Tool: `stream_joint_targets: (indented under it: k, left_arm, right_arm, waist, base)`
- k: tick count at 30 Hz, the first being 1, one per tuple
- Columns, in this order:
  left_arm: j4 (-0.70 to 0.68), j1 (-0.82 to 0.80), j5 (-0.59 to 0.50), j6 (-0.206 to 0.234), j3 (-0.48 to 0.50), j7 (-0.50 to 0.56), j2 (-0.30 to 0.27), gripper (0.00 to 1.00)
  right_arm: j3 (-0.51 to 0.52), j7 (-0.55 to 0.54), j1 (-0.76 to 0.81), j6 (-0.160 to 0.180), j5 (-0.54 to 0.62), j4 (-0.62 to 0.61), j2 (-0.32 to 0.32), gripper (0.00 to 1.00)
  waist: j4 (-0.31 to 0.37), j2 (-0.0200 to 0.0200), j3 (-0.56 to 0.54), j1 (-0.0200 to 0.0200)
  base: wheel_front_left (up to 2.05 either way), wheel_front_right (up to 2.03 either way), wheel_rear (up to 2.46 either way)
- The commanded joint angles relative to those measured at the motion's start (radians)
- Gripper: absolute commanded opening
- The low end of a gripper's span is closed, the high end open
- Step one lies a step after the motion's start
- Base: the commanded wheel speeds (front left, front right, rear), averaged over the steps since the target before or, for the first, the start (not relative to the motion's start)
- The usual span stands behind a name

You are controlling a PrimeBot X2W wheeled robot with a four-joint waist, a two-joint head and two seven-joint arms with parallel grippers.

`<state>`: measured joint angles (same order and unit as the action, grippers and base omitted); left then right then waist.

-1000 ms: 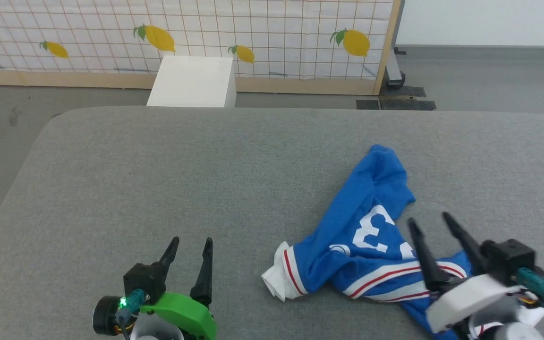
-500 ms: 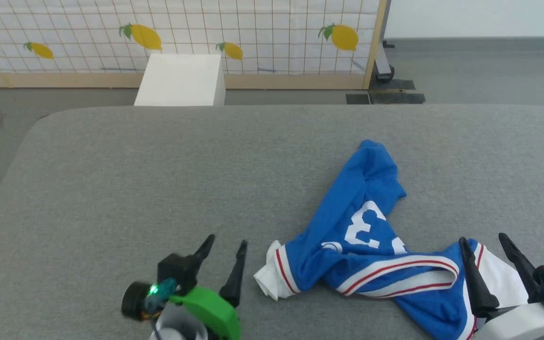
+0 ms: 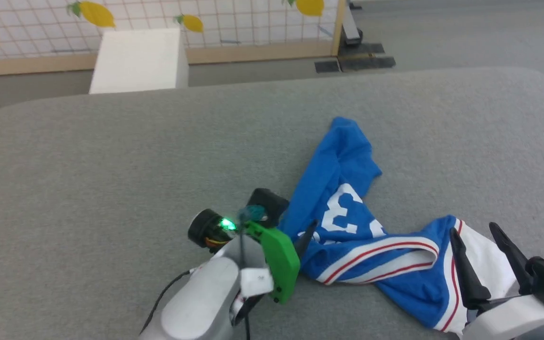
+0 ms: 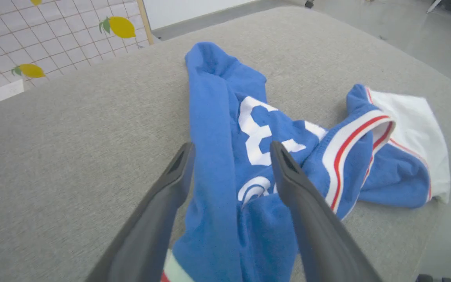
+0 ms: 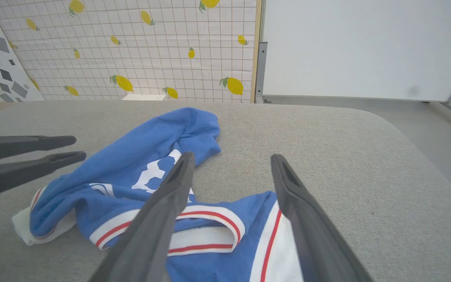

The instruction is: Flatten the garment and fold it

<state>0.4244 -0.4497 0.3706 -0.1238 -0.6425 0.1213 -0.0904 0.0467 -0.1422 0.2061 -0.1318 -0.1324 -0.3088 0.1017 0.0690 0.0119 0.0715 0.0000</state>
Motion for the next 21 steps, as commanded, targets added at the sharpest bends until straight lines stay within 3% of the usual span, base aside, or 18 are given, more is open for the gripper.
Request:
stream_joint_targets:
  k: [1,9,11,12,21]
  left_arm:
    - [0.034,-0.038,0.026,-0.006,-0.031,0.026,-0.014,1.00]
    - [0.201,-0.161,0.117,-0.007,-0.156,0.167,-0.078,1.00]
    - [0.221,-0.179,0.141,-0.007,-0.184,0.197,-0.085,0.07]
    - [0.225,-0.191,0.151,-0.007,-0.200,0.201,-0.091,0.00]
    - [0.208,-0.312,0.173,-0.002,-0.176,0.057,-0.098,0.00]
  right_arm:
    - [-0.006,-0.001,-0.019,0.001,-0.003,0.002,-0.006,1.00]
    - [-0.009,0.002,-0.027,0.001,-0.005,0.020,-0.017,1.00]
    - [-0.008,0.002,-0.027,0.001,-0.005,0.023,-0.019,1.00]
    - [-0.009,0.003,-0.028,0.001,-0.007,0.024,-0.021,1.00]
    - [-0.011,0.000,-0.032,0.001,-0.023,0.035,-0.025,1.00]
  waist:
    - [0.034,-0.0119,0.031,0.0000]
    - [0.064,-0.0119,0.050,0.0000]
    - [0.065,-0.0119,0.048,0.0000]
    - [0.066,-0.0119,0.046,0.0000]
    - [0.059,-0.0119,0.048,0.0000]
  base:
    - [0.00,0.00,0.00]
    - [0.00,0.00,0.00]
    - [0.00,0.00,0.00]
    - [0.00,0.00,0.00]
    - [0.00,0.00,0.00]
